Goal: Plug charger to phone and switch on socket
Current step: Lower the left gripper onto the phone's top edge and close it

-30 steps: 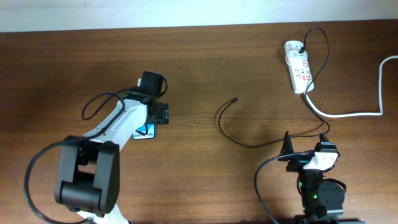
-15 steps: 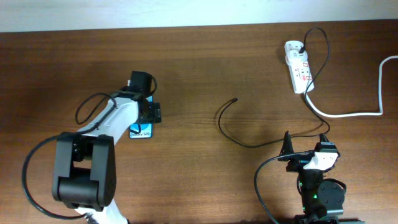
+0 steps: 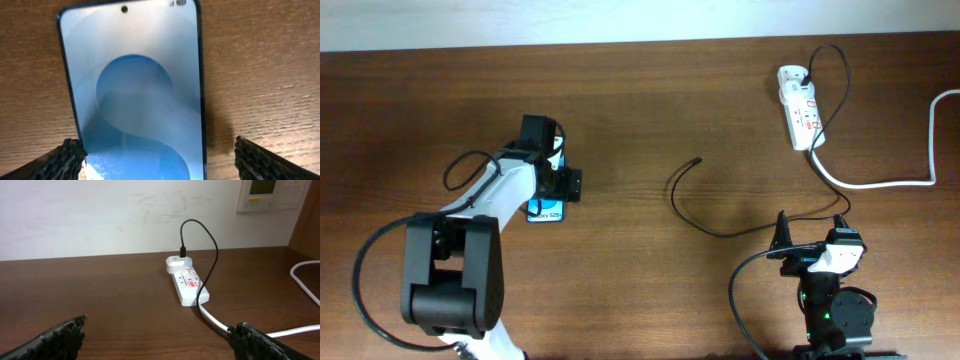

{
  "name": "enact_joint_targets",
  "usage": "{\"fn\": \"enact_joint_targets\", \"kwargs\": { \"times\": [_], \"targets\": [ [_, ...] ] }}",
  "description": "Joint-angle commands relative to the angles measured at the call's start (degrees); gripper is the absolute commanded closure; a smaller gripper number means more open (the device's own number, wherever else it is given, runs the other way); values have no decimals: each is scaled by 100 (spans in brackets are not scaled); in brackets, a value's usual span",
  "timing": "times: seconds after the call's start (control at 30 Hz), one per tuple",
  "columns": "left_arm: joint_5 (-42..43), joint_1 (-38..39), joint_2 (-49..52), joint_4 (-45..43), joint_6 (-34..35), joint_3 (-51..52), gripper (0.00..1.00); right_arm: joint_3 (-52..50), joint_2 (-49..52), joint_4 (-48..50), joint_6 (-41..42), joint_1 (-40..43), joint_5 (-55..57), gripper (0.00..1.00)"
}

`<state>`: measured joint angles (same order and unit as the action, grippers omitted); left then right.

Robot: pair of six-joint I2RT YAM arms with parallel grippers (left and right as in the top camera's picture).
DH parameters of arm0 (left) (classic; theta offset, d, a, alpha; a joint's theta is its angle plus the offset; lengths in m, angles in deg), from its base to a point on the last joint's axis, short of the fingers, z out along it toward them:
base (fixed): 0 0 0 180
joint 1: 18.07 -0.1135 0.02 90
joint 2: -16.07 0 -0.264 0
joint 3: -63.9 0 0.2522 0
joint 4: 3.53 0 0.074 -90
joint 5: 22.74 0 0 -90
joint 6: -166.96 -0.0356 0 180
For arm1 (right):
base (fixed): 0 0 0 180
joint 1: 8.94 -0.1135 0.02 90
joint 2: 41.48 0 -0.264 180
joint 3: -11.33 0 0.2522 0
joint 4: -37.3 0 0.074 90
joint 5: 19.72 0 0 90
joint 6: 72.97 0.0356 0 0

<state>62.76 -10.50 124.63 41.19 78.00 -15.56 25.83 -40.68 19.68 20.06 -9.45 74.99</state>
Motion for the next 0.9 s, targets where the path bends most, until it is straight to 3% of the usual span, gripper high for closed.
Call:
{"fn": "enact_joint_targets", "kwargs": {
  "times": [0.0,0.23,0.5,0.8,0.87],
  "targets": [
    [0,-13,61,-74,-116,109,1,-42,-44,-24,46,22,50,2],
    [-391,-13,63,-310,-114,109,1,-42,-44,-24,46,22,50,2],
    [-389,-13,151,-452,-111,120,1,-42,-44,-24,46,22,50,2],
    [-380,-13,968,-435,-107,122,1,-42,-44,-24,46,22,50,2],
    [-24,-15,968,-389,-107,120,1,-42,-44,-24,46,20,50,2]
  ]
}}
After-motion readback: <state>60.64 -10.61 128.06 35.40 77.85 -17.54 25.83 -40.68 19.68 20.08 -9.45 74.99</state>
